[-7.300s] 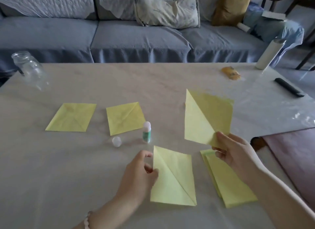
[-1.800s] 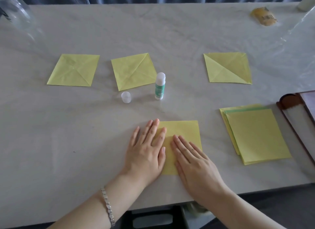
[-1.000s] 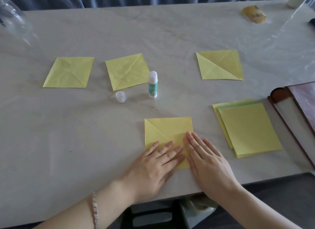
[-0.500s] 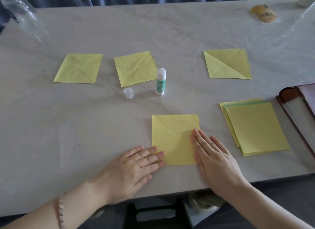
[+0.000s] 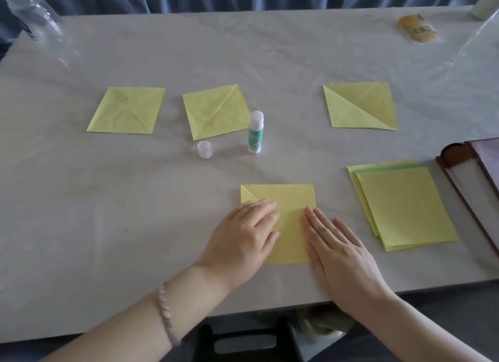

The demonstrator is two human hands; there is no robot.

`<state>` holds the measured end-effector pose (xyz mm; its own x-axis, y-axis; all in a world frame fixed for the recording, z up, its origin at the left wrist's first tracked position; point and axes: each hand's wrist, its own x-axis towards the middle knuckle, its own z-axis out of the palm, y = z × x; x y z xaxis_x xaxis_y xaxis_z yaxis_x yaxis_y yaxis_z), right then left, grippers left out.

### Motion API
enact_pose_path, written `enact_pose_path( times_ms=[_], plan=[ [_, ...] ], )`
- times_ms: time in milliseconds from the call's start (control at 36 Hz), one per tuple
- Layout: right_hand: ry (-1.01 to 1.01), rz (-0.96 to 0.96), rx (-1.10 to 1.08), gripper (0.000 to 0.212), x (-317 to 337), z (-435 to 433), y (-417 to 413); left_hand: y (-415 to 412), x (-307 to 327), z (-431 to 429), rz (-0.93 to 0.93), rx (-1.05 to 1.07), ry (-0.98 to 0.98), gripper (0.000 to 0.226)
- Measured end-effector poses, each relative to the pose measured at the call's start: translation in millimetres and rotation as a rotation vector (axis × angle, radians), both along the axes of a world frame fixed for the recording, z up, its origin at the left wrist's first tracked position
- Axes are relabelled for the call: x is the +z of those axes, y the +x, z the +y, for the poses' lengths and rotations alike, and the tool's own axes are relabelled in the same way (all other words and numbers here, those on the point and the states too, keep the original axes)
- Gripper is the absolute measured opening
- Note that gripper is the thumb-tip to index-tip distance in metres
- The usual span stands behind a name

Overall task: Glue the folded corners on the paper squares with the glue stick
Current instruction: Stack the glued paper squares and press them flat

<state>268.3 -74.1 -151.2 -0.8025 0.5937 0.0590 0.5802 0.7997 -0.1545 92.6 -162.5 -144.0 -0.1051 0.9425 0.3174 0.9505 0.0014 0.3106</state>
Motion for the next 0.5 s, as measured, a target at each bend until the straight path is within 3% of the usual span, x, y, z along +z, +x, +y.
enact_pose_path(
  times_ms=[139,278,389,500],
  plan=[
    [-0.006,-0.014,0.006,0.055,1,1,1,8,-15,10,0.118,0.069,-0.247,0.057],
    [-0.006,-0.016,0.006,0.054,2,-1,0,8,-23,6,0.128,0.138,-0.264,0.057],
    [0.015,-0.003,0.165,0.043,3,-2,-1,7,-23,7,0.119,0.162,-0.264,0.057],
    [-0.058,-0.040,0.241,0.050,10,5,-4,7,-26,7,0.140,0.169,-0.229,0.057]
  ],
)
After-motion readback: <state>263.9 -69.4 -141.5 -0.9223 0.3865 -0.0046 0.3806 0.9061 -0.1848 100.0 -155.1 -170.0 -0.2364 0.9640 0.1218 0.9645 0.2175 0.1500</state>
